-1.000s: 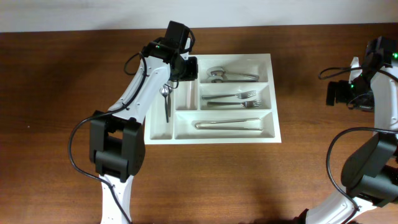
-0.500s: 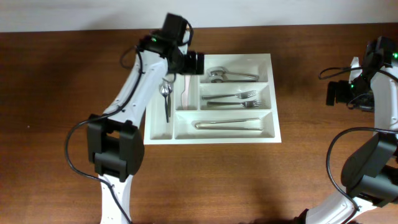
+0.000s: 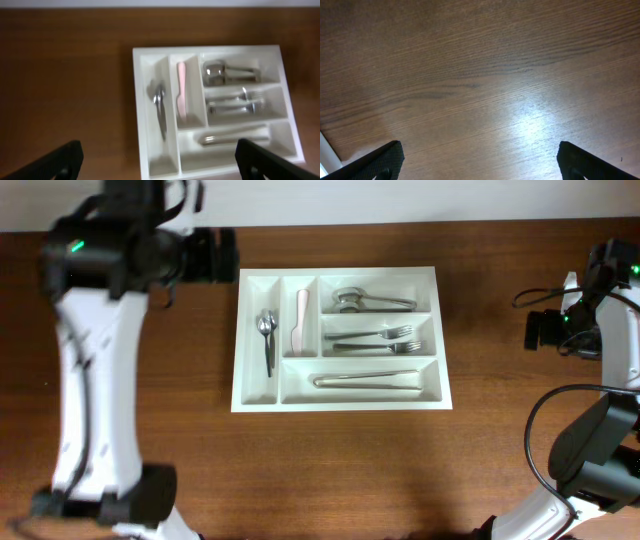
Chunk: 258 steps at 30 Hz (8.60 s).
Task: Pack container
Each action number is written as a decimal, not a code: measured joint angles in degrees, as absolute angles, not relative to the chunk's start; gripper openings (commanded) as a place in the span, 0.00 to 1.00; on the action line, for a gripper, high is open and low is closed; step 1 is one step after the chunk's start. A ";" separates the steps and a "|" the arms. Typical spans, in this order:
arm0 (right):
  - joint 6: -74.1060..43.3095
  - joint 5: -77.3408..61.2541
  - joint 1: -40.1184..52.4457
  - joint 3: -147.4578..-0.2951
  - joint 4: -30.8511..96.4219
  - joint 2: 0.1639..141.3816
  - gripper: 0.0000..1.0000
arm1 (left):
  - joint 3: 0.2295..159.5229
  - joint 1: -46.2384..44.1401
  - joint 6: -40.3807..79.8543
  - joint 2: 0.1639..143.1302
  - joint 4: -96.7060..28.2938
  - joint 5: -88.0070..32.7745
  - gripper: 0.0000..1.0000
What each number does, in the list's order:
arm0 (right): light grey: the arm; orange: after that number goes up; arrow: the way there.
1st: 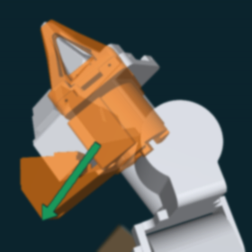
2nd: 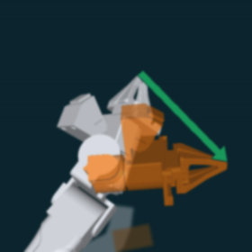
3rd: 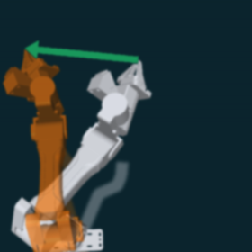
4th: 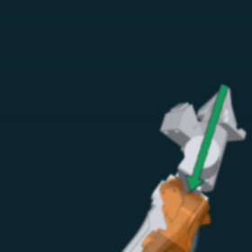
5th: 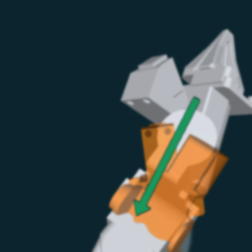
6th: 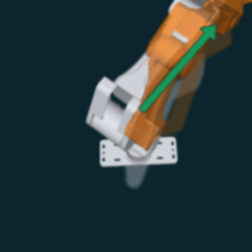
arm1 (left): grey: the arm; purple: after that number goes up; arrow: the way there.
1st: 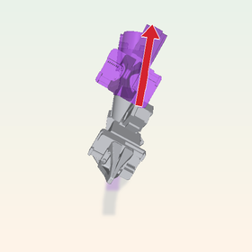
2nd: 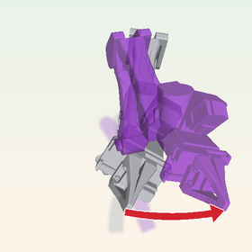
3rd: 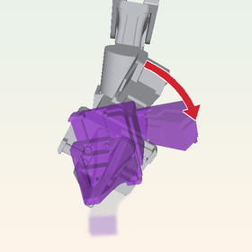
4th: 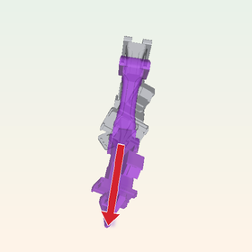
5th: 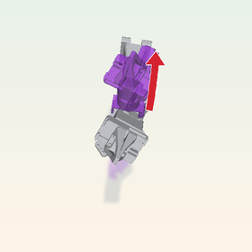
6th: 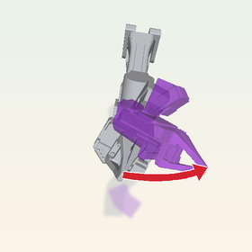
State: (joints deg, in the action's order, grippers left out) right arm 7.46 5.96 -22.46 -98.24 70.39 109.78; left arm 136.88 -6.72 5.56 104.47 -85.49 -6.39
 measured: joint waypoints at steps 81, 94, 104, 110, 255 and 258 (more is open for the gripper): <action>7.51 5.96 -22.46 -98.24 70.39 109.78 0.99 | 14.39 -1.78 -12.27 12.71 -10.39 -10.11 0.99; 7.51 5.98 -22.46 -98.24 70.41 109.78 0.99 | 3.53 -1.61 -12.45 3.53 -5.30 -10.07 0.99; 7.46 5.98 -22.46 -98.24 70.41 109.78 0.99 | 1.61 -1.30 -12.45 0.95 -5.67 -4.91 0.99; 7.49 5.96 -22.46 -98.24 70.41 109.78 0.99 | 1.61 -0.91 -12.43 0.95 -6.00 -1.96 0.99; 7.25 -9.10 -0.58 -0.60 3.27 0.82 0.99 | 1.58 -0.38 -12.43 0.89 -6.00 -0.97 0.99; 7.27 -8.64 -0.58 -0.60 3.33 0.84 0.99 | 1.58 -0.38 -12.43 0.89 -6.00 -0.97 0.99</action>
